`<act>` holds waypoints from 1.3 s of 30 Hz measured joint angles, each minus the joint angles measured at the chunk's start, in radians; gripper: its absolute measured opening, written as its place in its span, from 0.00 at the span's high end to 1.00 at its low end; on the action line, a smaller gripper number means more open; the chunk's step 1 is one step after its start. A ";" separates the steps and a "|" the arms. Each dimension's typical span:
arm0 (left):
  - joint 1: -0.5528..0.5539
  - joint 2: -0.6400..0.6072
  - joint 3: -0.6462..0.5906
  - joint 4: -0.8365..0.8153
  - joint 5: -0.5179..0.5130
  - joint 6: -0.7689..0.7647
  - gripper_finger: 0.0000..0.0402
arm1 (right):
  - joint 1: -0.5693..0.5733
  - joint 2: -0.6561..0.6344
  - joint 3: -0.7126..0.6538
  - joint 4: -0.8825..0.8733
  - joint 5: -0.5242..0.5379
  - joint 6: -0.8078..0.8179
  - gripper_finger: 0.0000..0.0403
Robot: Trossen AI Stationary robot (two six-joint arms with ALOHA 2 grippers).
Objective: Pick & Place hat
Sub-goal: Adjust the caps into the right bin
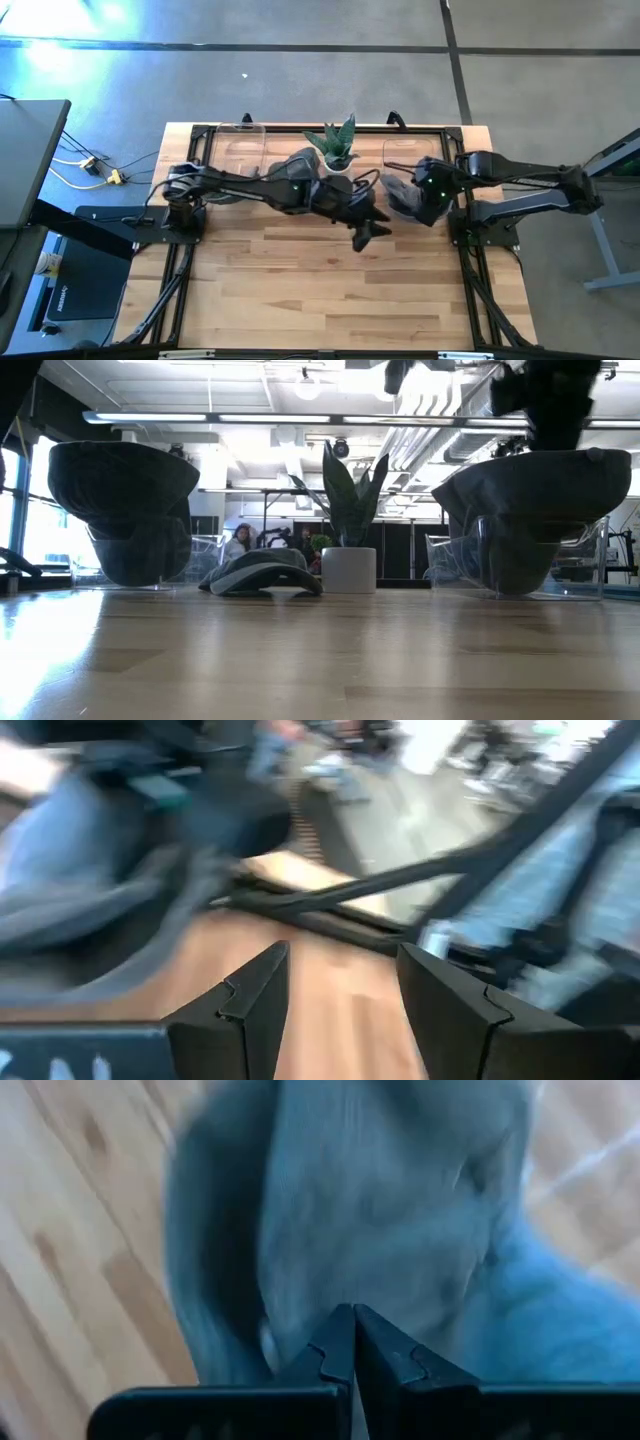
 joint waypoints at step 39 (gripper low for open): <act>-0.019 0.095 0.546 -1.221 -0.234 0.087 0.55 | -0.013 -0.089 -0.041 -0.341 -0.076 0.028 0.99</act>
